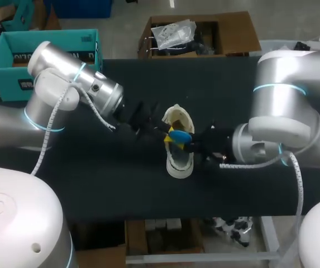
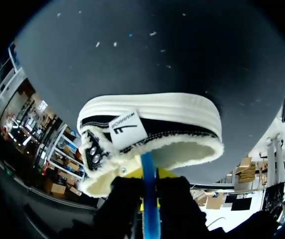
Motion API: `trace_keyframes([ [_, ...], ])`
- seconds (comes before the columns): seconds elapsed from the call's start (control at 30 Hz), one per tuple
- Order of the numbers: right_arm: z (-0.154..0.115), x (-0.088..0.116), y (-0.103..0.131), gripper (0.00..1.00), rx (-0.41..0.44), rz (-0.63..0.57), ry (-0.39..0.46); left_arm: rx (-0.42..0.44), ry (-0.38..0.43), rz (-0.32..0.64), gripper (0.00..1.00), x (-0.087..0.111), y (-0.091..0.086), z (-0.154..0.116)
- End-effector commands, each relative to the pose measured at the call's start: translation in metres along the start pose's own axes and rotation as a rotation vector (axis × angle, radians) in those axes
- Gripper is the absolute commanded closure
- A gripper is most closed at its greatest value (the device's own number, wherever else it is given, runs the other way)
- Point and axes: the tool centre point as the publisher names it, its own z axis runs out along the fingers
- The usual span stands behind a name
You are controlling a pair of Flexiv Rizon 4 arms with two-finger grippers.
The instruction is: Open the shoe tongue, take the insole out of the shoe, put the insole back into the shoe, and pack the shoe into the shoebox
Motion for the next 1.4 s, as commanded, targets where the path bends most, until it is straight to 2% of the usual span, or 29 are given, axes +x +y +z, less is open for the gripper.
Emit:
trace_keyframes([
  [0.03,-0.016,-0.012,-0.006,0.55,0.001,-0.013,0.023,-0.005,-0.011,0.003,1.0,0.004,-0.004,-0.001],
  [0.13,-0.025,-0.017,-0.006,0.6,0.025,-0.029,0.042,-0.002,-0.014,0.004,1.0,0.007,-0.004,-0.002],
  [0.17,-0.028,-0.018,-0.006,0.65,0.032,-0.033,0.048,0.0,-0.018,0.002,1.0,0.008,-0.003,-0.003],
  [0.3,-0.03,-0.018,-0.006,0.73,0.05,-0.043,0.053,0.004,-0.02,-0.001,1.0,0.011,-0.002,-0.004],
  [0.43,-0.031,-0.017,-0.006,0.74,0.054,-0.046,0.055,0.006,-0.02,-0.003,1.0,0.012,-0.002,-0.004],
  [0.53,-0.03,-0.016,-0.005,0.8,0.058,-0.049,0.057,0.004,-0.02,-0.004,1.0,0.012,-0.002,-0.004],
  [0.6,-0.028,-0.013,-0.004,0.97,0.061,-0.052,0.057,0.002,-0.019,-0.007,1.0,0.012,-0.001,-0.002],
  [0.63,-0.027,-0.011,-0.004,1.0,0.063,-0.053,0.056,0.002,-0.018,-0.009,1.0,0.012,-0.001,-0.001],
  [0.9,-0.018,-0.004,0.002,1.0,0.086,-0.054,0.047,-0.005,-0.014,-0.028,1.0,0.006,0.005,0.006],
  [1.2,-0.01,0.005,0.007,1.0,0.037,-0.015,0.043,-0.01,-0.025,-0.084,1.0,-0.006,0.02,0.01],
  [1.23,-0.01,0.007,0.007,1.0,0.025,-0.011,0.042,-0.007,-0.025,-0.089,0.92,-0.007,0.022,0.01],
  [1.27,-0.009,0.009,0.007,1.0,0.011,-0.004,0.04,-0.005,-0.025,-0.091,0.73,-0.007,0.022,0.01],
  [1.3,-0.009,0.011,0.007,1.0,0.008,-0.001,0.039,-0.004,-0.026,-0.092,0.63,-0.007,0.022,0.009],
  [1.37,-0.009,0.014,0.008,1.0,0.002,0.006,0.034,0.002,-0.027,-0.091,0.56,-0.006,0.021,0.007],
  [1.4,-0.009,0.015,0.009,1.0,-0.002,0.009,0.032,0.003,-0.027,-0.09,0.56,-0.005,0.02,0.006],
])
